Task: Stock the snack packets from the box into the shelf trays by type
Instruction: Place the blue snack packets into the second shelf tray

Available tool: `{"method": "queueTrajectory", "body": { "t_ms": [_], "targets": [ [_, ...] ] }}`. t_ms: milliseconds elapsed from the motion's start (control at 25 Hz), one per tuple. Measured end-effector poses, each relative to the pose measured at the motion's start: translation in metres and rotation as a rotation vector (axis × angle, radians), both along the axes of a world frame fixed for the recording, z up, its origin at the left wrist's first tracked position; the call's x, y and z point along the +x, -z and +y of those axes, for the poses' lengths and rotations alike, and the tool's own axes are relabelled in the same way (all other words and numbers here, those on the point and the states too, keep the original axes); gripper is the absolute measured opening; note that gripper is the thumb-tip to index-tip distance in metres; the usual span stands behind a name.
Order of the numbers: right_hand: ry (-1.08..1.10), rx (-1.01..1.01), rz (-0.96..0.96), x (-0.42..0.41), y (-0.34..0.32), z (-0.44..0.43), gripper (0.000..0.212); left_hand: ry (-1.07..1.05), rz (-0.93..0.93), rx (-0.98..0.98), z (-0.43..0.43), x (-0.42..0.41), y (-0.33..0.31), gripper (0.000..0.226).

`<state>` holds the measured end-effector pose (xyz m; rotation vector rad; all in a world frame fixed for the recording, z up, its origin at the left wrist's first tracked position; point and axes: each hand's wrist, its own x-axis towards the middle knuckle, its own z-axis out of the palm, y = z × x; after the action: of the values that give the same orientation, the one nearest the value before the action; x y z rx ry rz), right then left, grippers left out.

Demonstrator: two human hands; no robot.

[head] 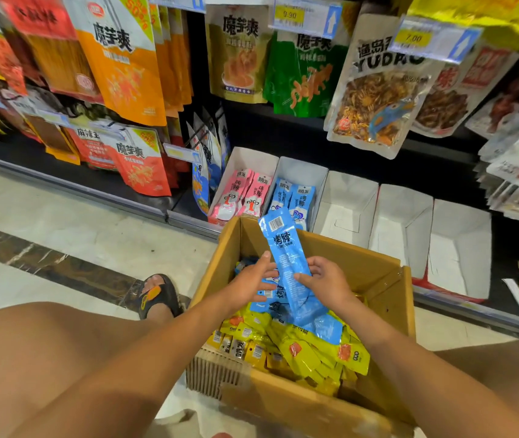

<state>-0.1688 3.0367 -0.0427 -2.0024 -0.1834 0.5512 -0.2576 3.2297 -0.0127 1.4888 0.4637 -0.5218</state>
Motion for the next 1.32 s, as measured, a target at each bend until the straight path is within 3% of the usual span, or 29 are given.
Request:
{"method": "queueTrajectory", "body": {
  "t_ms": [200, 400, 560, 720, 840, 1000, 1120, 1320],
  "targets": [
    [-0.052, 0.042, -0.024, -0.016, -0.014, 0.011, 0.024, -0.082, 0.016, -0.207, 0.002, -0.001, -0.001, 0.078],
    [-0.188, 0.03, -0.073, -0.033, -0.016, 0.024, 0.034, -0.159, 0.039, -0.314, 0.005, 0.003, 0.008, 0.067],
    [-0.274, 0.035, -0.09, -0.036, -0.003, 0.034, 0.029, -0.264, -0.002, -0.188, 0.002, 0.005, 0.012, 0.036],
    [-0.152, -0.027, -0.015, -0.012, 0.024, 0.022, 0.016, -0.388, 0.024, -0.085, 0.012, 0.008, 0.026, 0.025],
    [-0.113, -0.292, 0.035, 0.007, 0.067, -0.013, 0.022, -0.401, 0.05, -0.073, 0.023, 0.008, 0.037, 0.019],
    [-0.301, -0.735, 0.074, 0.008, 0.111, -0.05, 0.036, -0.397, 0.065, -0.011, 0.031, 0.009, 0.056, 0.024],
    [-0.535, -0.919, 0.028, -0.002, 0.119, -0.054, 0.049, -0.366, 0.096, 0.052, 0.038, 0.01, 0.071, 0.029],
    [-0.654, -1.149, -0.152, -0.009, 0.116, -0.044, 0.056, -0.336, 0.137, 0.079, 0.043, 0.011, 0.084, 0.033]
  ]
}}
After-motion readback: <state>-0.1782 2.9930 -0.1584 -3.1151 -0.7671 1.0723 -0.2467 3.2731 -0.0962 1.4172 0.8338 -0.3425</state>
